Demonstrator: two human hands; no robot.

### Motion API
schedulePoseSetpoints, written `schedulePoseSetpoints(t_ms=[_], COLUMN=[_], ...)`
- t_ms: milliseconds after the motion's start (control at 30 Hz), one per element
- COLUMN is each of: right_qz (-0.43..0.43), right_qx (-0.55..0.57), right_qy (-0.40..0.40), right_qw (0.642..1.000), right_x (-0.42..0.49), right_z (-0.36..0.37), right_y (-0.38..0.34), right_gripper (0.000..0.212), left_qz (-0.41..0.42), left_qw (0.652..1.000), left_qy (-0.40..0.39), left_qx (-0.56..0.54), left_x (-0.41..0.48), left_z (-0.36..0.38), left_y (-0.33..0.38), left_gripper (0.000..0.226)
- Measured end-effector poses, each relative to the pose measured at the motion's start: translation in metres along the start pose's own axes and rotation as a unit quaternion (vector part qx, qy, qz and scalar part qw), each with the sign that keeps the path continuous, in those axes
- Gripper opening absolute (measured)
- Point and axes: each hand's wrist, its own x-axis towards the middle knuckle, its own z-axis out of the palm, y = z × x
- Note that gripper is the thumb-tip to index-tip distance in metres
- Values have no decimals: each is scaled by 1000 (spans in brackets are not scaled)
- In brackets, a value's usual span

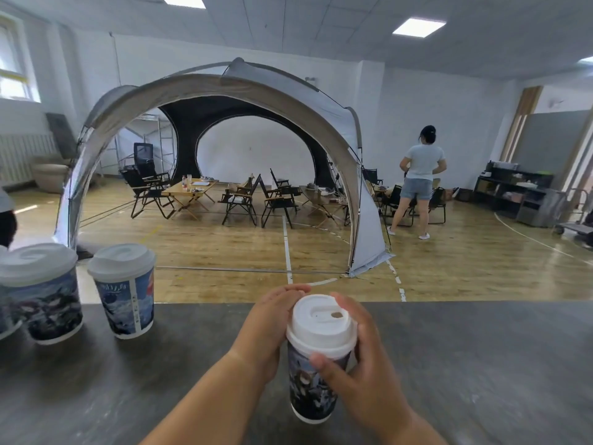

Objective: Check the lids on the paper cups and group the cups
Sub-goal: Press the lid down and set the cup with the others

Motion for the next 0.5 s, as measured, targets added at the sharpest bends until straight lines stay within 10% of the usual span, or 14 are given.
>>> schedulePoseSetpoints(t_ms=[500], right_qz=[90], right_qx=[518], right_qy=[-181], right_qw=[831], right_x=[152], right_z=[-92], right_y=[-68], right_gripper=[70], left_qz=[16], left_qw=[903], left_qy=[-364], left_qx=[-226], left_x=[-25], left_z=[34], left_y=[43], left_gripper=[65])
